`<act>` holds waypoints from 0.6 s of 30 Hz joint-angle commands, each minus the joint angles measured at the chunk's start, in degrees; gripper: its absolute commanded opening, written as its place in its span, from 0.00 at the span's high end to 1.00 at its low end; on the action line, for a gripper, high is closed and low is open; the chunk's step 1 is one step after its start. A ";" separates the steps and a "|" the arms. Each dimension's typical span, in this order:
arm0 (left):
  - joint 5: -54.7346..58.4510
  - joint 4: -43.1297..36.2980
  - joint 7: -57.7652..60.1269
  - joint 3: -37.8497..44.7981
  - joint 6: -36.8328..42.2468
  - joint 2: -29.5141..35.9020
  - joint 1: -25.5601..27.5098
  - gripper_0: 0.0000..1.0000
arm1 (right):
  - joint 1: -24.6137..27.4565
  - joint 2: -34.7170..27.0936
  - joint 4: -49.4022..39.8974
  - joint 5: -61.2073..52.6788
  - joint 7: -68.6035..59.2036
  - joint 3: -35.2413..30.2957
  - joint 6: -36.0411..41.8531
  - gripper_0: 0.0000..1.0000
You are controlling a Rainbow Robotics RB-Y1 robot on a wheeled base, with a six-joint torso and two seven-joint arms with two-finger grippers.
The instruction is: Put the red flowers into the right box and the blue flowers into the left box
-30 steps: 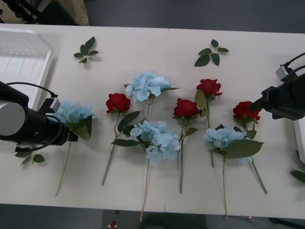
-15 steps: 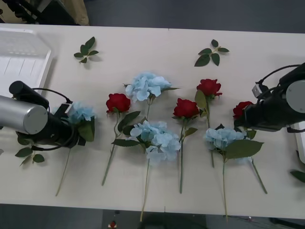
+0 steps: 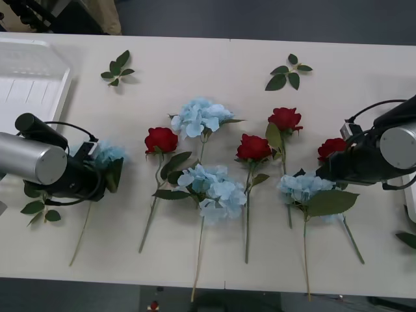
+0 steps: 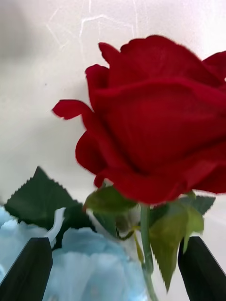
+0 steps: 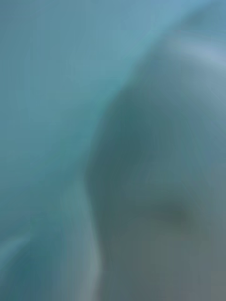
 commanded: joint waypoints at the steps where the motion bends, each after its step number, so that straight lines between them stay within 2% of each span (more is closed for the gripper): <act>1: 0.03 -2.05 -2.55 3.58 0.73 0.67 -1.71 1.00 | -0.70 -1.38 0.94 0.95 2.29 1.27 -2.59 0.21; 10: 0.64 -10.75 -2.64 8.68 9.69 3.21 -1.71 1.00 | -0.79 -1.29 2.25 2.79 2.38 3.65 -6.28 0.21; 14: 0.64 -20.07 -1.85 12.81 16.46 5.32 -1.97 1.00 | -1.05 -1.20 3.75 3.58 2.47 5.05 -8.83 0.21; 18: 0.82 -28.59 -1.85 17.20 25.08 10.95 -3.55 1.00 | -2.02 -1.20 6.12 4.46 2.47 7.43 -11.65 0.21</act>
